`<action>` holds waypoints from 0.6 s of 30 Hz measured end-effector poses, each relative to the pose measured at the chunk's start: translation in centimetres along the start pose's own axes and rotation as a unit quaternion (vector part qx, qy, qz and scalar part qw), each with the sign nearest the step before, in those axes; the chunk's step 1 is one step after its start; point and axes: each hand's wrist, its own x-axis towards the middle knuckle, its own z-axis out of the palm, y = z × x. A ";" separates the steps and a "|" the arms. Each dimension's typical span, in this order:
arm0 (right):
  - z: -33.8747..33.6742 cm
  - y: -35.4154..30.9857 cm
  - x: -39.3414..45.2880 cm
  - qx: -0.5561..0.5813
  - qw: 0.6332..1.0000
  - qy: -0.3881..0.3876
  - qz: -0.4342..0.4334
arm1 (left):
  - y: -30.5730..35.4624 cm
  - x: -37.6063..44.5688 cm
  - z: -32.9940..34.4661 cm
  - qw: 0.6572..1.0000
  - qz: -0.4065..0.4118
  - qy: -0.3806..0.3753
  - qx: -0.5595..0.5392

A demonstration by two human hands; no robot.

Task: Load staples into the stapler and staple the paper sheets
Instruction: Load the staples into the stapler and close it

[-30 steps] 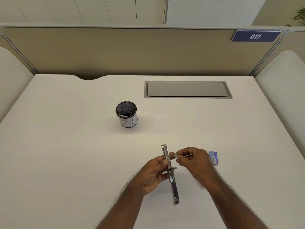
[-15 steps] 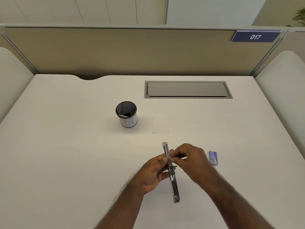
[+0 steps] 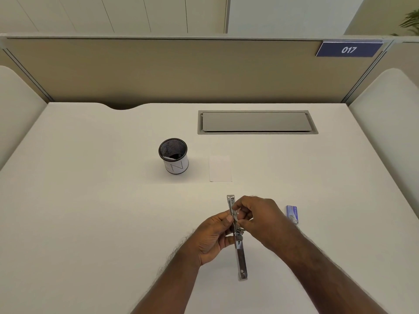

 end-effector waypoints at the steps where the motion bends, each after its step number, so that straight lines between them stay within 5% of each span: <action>1: -0.1 -0.1 0.1 -0.011 1.000 -0.009 -0.001 | 0.0 0.0 0.1 1.000 -0.002 0.000 0.003; 18: -0.4 -0.1 0.5 -0.054 0.997 -0.035 0.030 | -0.1 -0.3 0.4 1.000 -0.008 -0.003 -0.011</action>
